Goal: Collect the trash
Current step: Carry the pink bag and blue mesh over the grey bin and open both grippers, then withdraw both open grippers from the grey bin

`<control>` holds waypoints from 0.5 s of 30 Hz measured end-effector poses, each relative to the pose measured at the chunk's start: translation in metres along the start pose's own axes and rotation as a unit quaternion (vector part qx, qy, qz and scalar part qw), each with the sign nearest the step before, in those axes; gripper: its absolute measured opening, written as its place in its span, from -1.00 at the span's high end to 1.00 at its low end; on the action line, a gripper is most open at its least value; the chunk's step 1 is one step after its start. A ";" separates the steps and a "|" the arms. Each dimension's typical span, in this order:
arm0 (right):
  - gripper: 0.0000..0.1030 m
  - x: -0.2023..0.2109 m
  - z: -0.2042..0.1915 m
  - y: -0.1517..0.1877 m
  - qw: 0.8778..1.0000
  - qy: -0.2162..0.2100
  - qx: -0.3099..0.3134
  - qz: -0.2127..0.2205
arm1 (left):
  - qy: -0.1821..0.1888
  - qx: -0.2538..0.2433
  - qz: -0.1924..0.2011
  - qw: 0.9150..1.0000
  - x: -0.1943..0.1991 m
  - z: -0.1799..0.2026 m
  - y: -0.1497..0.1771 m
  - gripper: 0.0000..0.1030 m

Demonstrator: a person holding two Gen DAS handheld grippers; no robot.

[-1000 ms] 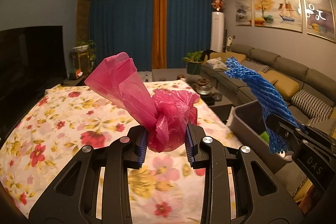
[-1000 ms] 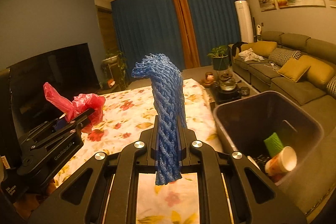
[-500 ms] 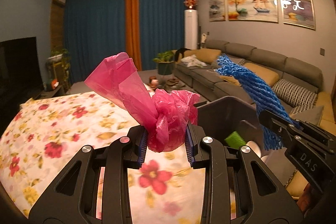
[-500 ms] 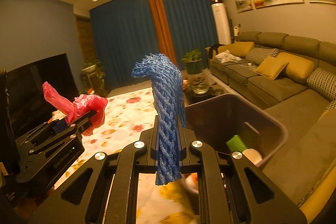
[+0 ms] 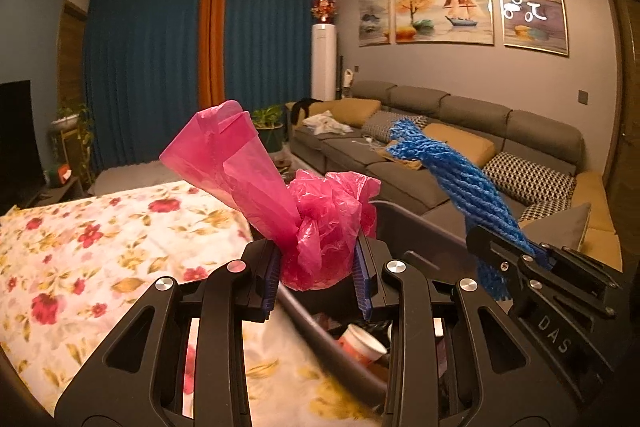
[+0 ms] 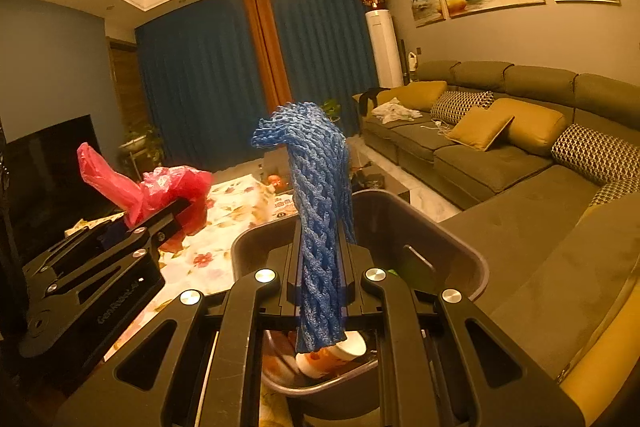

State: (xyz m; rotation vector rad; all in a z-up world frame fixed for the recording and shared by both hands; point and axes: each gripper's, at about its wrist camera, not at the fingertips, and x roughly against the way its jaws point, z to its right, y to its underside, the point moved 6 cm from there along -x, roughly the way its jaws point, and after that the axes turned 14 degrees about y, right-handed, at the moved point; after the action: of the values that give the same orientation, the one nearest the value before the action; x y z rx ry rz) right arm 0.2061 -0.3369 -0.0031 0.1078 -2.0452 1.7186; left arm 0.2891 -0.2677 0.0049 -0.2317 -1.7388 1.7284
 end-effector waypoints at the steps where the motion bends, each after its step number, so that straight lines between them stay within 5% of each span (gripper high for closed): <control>1: 0.74 -0.001 0.000 0.000 1.000 0.000 0.000 0.002 | 0.004 -0.001 0.002 1.000 -0.003 0.002 -0.001 0.42; 8: 0.60 -0.003 0.004 -0.002 1.000 0.004 -0.004 0.014 | 0.033 -0.005 0.012 0.999 -0.015 0.010 -0.001 0.37; 15: 0.36 -0.010 0.009 0.000 1.000 0.010 -0.014 0.008 | 0.051 -0.003 0.012 0.999 -0.024 0.007 0.003 -0.14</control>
State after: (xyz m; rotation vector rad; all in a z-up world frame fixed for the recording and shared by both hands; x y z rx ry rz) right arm 0.2122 -0.3481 -0.0083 0.0645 -2.0600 1.6933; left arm 0.3025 -0.2861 -0.0046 -0.3401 -1.6729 1.6992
